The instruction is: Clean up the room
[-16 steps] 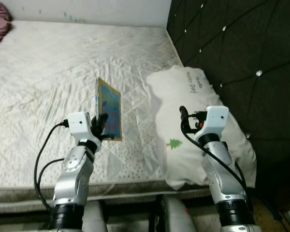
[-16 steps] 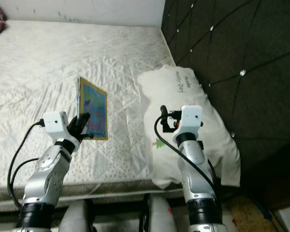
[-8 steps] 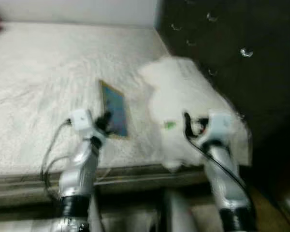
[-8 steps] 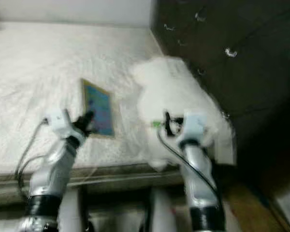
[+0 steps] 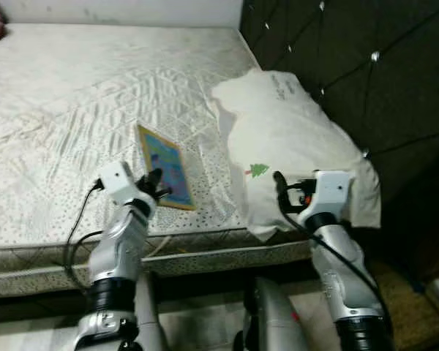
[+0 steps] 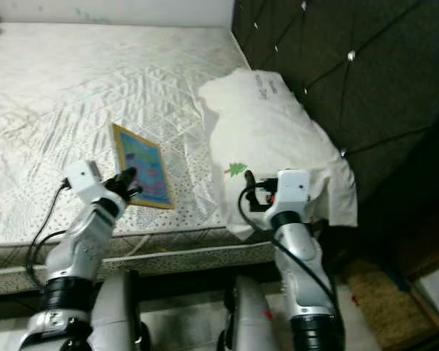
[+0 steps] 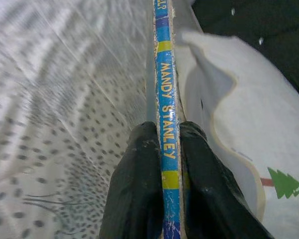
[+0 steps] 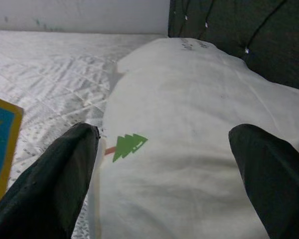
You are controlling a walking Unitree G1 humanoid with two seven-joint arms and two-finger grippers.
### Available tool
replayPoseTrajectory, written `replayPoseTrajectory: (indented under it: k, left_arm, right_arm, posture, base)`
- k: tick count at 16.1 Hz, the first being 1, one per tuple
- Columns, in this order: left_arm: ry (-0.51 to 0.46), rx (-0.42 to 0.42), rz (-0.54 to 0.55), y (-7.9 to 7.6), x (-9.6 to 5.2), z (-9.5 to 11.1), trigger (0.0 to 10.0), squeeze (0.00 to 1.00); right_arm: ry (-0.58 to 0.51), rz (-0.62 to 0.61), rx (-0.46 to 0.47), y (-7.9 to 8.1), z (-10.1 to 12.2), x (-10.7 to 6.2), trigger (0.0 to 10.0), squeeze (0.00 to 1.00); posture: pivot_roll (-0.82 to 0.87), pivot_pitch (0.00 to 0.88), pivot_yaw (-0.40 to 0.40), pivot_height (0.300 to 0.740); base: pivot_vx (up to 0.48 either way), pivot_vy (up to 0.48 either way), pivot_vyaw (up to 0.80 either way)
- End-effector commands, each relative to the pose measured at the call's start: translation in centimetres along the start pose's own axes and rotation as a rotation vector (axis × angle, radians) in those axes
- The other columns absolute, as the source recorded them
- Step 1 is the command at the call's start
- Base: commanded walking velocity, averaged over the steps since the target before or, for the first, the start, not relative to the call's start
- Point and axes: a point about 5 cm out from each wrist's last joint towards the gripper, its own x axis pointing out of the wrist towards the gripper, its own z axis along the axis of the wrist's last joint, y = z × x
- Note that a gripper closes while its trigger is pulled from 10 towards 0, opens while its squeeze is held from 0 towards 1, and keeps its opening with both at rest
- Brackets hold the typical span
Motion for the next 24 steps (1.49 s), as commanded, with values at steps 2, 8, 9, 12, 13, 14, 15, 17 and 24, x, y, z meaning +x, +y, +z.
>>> replayPoseTrajectory:
  k: [2,8,9,12,13,14,15,17,24]
  left_arm:
    - [0.008,-0.036,-0.045,-0.6,1.5,1.1,10.0,0.00]
    - [0.130,-0.163,-0.090,-1.5,3.4,-0.2,10.0,0.00]
    - [0.137,-0.186,-0.105,-1.9,3.5,-0.4,10.0,0.00]
    - [0.185,-0.215,-0.152,-2.9,4.0,-1.1,10.0,0.00]
    - [0.194,-0.221,-0.164,-3.1,4.1,-1.2,10.0,0.00]
    - [0.196,-0.216,-0.157,-3.1,4.2,-1.2,10.0,0.00]
    - [0.194,-0.220,-0.156,-3.1,4.3,-1.2,10.0,0.00]
    - [0.196,-0.223,-0.152,-3.1,4.4,-1.3,10.0,0.00]
    - [0.193,-0.295,-0.140,-2.9,4.6,-1.5,10.0,0.00]
  right_arm:
    - [-0.014,0.005,-0.032,-0.4,0.8,-0.5,10.0,0.00]
    - [-0.021,-0.030,-0.084,-2.0,2.2,-2.6,10.0,0.00]
    - [-0.021,-0.024,-0.095,-2.0,2.4,-3.0,10.0,0.00]
    - [-0.020,-0.021,-0.113,-1.6,3.0,-4.1,10.0,0.00]
    - [-0.019,-0.018,-0.111,-1.4,3.2,-4.5,10.0,0.00]
    - [-0.006,-0.013,-0.102,-1.3,3.1,-5.0,10.0,0.00]
    - [0.003,-0.007,-0.093,-1.1,3.0,-5.4,10.0,0.00]
    - [0.000,0.011,-0.089,-0.7,3.1,-6.0,10.0,0.00]
    - [0.025,0.024,-0.090,-0.5,3.5,-6.7,10.0,0.00]
  posture:
    - [-0.11,0.088,-0.087,0.551]
    - [-0.19,0.139,-0.107,0.551]
    - [-0.20,0.147,-0.113,0.551]
    - [-0.23,0.159,-0.115,0.551]
    - [-0.25,0.163,-0.114,0.551]
    - [-0.26,0.170,-0.113,0.551]
    - [-0.27,0.172,-0.112,0.551]
    - [-0.28,0.175,-0.111,0.536]
    - [-0.31,0.162,-0.114,0.522]
  base:
    - [0.000,0.000,0.00]
    - [0.000,0.000,0.00]
    - [0.000,0.000,0.00]
    - [0.000,0.000,0.00]
    - [0.000,0.000,0.00]
    - [0.000,0.000,0.00]
    - [0.000,0.000,0.00]
    - [0.000,0.000,0.00]
    - [0.000,0.000,0.00]
